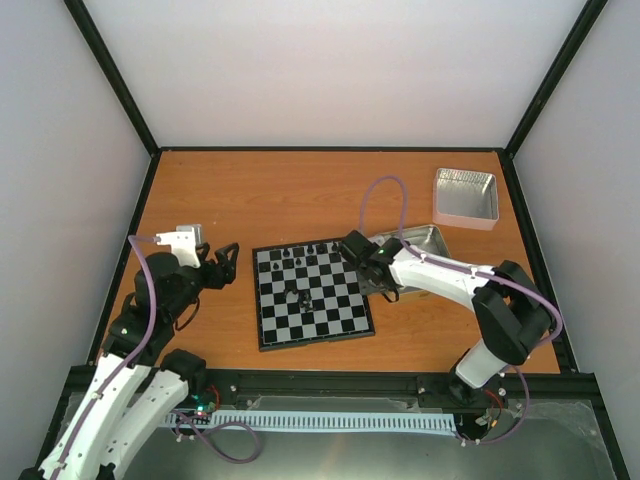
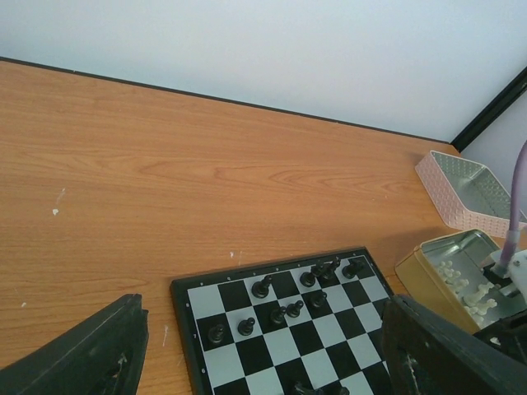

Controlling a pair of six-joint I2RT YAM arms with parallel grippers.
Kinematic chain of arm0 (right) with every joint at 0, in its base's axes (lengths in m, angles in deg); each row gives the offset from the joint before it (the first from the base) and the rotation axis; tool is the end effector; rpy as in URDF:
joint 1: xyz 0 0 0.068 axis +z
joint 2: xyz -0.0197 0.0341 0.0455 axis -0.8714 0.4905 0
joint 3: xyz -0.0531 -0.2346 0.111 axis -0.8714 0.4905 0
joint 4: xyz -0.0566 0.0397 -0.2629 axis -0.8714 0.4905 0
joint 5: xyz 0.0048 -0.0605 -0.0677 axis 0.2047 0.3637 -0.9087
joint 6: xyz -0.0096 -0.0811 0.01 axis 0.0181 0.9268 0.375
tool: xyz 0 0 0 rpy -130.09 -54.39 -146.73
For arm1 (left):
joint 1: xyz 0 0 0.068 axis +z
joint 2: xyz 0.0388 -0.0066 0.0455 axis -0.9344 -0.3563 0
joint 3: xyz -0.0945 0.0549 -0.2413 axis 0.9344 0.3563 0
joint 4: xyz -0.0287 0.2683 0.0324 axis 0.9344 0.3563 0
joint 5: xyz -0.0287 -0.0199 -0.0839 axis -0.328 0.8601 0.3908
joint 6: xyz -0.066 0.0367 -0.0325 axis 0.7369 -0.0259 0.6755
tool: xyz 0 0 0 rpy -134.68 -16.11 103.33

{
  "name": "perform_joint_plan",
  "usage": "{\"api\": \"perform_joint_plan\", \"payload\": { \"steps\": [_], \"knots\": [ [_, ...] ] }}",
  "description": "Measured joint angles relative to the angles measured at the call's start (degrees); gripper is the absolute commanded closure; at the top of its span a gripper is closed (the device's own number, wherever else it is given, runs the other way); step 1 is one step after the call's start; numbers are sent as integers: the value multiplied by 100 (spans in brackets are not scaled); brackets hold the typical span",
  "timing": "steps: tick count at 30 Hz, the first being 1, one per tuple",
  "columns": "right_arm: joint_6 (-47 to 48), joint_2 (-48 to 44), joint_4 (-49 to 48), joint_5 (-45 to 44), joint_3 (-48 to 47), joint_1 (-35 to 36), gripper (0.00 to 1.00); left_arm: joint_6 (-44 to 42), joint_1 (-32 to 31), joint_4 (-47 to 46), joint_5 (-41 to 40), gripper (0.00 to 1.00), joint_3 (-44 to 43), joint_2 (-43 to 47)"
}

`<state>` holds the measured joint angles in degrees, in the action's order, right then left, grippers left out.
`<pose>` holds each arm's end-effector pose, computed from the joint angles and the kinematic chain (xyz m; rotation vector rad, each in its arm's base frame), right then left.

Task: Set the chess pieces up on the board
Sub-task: Pick up the chess piece at the center of the board.

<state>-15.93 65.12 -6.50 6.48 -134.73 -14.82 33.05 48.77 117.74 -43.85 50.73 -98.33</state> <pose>0.2256 0.1977 0.1451 -0.2584 2.7623 -0.2022 0.1607 -0.0582 0.2896 -0.0602 1.9465 -0.4905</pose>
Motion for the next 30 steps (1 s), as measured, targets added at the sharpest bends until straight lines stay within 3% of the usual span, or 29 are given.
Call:
{"api": "perform_joint_plan", "payload": {
  "steps": [7, 21, 30],
  "knots": [
    [-44, 437, -459, -160, 197, 0, 76, -2, 0, -2, 24, 21, 0, -98],
    [-111, 828, -815, -164, 317, -125, 73, 0, 0, -2, 44, 22, 0, -247],
    [155, 472, -1447, 706, 717, -518, 87, 0, 0, -2, 42, 22, 0, -254]
  ]
}}
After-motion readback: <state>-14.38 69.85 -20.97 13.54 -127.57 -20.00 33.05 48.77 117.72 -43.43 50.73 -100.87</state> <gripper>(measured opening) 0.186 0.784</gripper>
